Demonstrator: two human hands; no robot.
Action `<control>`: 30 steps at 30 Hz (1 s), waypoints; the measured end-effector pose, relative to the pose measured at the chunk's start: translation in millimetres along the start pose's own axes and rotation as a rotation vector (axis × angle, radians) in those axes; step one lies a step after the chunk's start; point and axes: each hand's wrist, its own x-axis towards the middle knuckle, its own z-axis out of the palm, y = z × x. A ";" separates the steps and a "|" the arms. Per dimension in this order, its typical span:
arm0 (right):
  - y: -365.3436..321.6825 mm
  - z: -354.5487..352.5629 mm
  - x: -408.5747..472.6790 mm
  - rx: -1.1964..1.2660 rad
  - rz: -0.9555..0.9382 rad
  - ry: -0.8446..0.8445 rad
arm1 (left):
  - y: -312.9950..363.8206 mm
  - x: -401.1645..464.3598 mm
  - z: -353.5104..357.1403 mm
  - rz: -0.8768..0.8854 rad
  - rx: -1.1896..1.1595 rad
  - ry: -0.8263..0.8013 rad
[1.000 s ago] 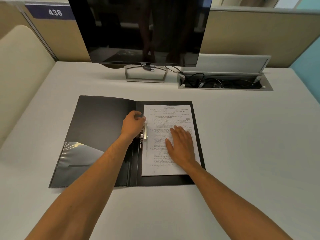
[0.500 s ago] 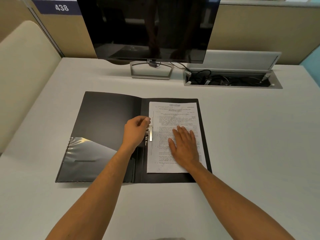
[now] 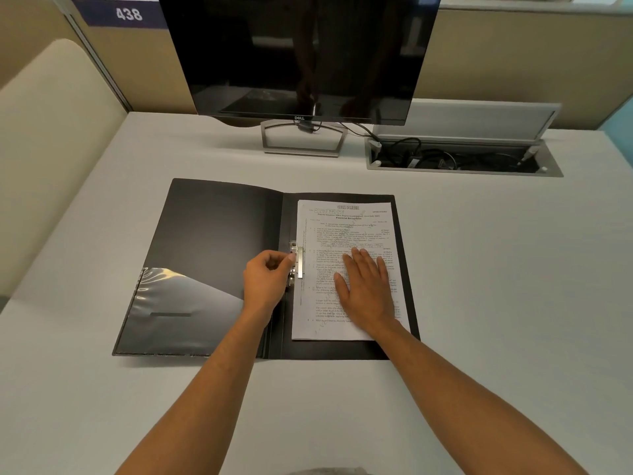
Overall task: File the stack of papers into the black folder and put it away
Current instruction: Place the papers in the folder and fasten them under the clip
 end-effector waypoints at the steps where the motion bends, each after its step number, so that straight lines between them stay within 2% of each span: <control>1: 0.3 0.3 0.1 -0.001 0.002 -0.002 | -1.0 -0.2 0.2 -0.013 -0.008 -0.003; 5: 0.1 0.8 -0.1 -0.005 0.004 -0.008 | -5.6 -3.1 1.9 -0.023 0.009 -0.009; 11: 0.5 2.3 0.9 -0.032 -0.005 0.002 | -24.8 -14.6 7.3 0.260 0.261 0.024; 18: 0.1 3.8 1.3 -0.020 -0.012 0.032 | -40.9 -25.4 8.5 0.407 0.623 0.052; 25: 0.6 5.2 1.6 -0.025 -0.008 0.028 | -49.5 -27.1 10.7 0.469 0.849 0.027; 30: 0.9 5.0 1.3 -0.026 -0.008 0.033 | -47.7 -28.8 12.1 0.462 0.930 0.002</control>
